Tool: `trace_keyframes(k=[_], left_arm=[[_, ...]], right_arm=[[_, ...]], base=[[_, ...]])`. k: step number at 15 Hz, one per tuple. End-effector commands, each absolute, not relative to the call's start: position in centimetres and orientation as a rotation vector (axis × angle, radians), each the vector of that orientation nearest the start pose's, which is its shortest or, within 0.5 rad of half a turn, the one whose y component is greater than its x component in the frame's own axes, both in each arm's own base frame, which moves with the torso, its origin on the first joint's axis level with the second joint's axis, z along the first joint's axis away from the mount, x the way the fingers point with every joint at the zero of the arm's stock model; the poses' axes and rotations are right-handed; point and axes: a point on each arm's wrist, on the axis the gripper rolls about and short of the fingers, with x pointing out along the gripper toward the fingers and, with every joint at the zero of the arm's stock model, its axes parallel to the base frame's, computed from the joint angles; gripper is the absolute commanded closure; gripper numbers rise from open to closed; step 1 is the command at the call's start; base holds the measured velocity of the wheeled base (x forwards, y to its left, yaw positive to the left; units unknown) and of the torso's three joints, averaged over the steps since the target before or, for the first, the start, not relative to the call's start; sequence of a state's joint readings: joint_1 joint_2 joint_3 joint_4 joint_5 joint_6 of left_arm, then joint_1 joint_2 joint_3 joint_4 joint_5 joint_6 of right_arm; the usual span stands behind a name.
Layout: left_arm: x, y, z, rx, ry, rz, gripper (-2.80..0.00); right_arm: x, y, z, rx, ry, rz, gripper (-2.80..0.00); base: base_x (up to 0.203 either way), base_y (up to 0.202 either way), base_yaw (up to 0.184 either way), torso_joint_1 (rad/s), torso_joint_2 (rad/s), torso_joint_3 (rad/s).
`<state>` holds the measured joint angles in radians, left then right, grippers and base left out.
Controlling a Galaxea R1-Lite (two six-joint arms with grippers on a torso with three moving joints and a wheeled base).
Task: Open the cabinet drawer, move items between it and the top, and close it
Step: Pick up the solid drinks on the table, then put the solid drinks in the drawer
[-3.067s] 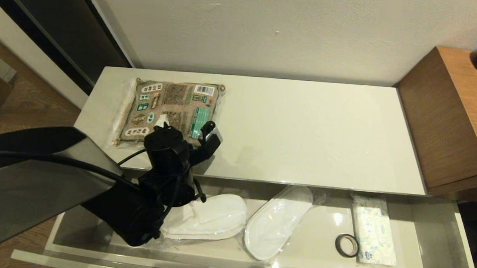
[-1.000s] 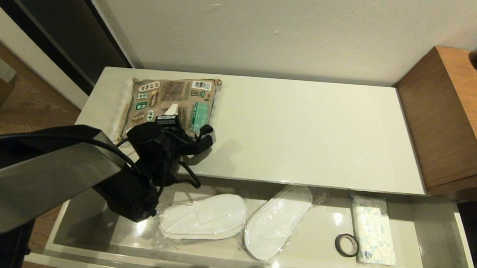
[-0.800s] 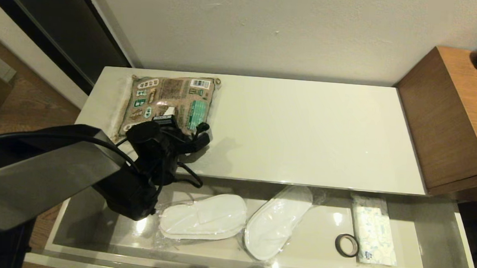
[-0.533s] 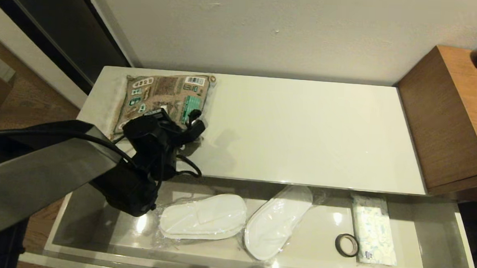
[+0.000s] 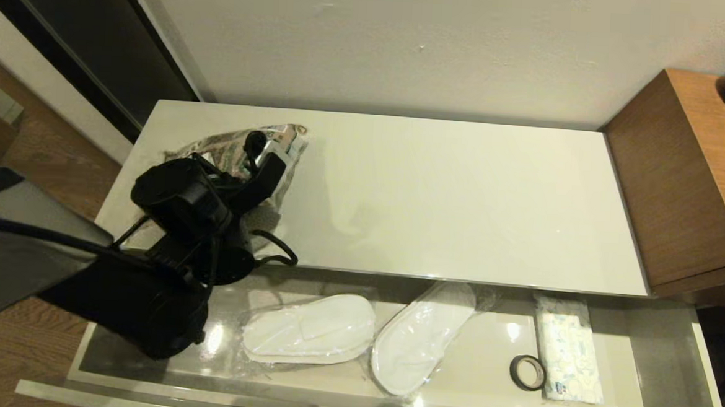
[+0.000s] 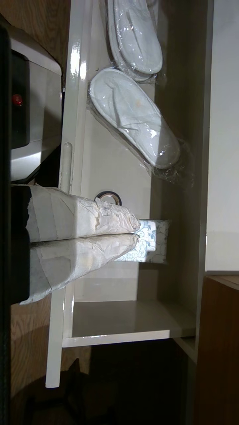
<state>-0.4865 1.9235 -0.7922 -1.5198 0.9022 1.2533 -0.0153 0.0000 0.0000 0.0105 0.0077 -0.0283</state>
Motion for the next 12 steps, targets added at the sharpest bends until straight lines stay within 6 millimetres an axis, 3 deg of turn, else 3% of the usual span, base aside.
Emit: trace_keyframes(k=[1,5,7,10,12], left_arm=[[26.1,-13.5,22.1,0.903,-0.042,0.55,0.0],[21.1,-14.8,24.2,0.873,-0.073,0.455,0.0],[19.9,-14.9,23.6,0.895,-0.051,0.426,0.0],[17.3,-14.1,21.1,0.977,-0.007,0.355,0.0],[16.6,-13.5,20.9,1.002,0.006,0.339,0.0]], right_arm=[[-2.3,0.1,7.4,-0.029,0.011,-0.006,0.0],[-2.3,0.1,7.4,-0.029,0.011,-0.006,0.0],[-2.3,0.1,7.4,-0.029,0.011,-0.006,0.0],[-2.3,0.1,7.4,-0.029,0.012,-0.006,0.0],[-2.3,0.1,7.4,-0.029,0.011,-0.006,0.0]], base=[[0.0,0.0,0.0,0.0,0.0,0.0],[0.0,0.0,0.0,0.0,0.0,0.0],[0.0,0.0,0.0,0.0,0.0,0.0],[0.0,0.0,0.0,0.0,0.0,0.0],[0.0,0.0,0.0,0.0,0.0,0.0]])
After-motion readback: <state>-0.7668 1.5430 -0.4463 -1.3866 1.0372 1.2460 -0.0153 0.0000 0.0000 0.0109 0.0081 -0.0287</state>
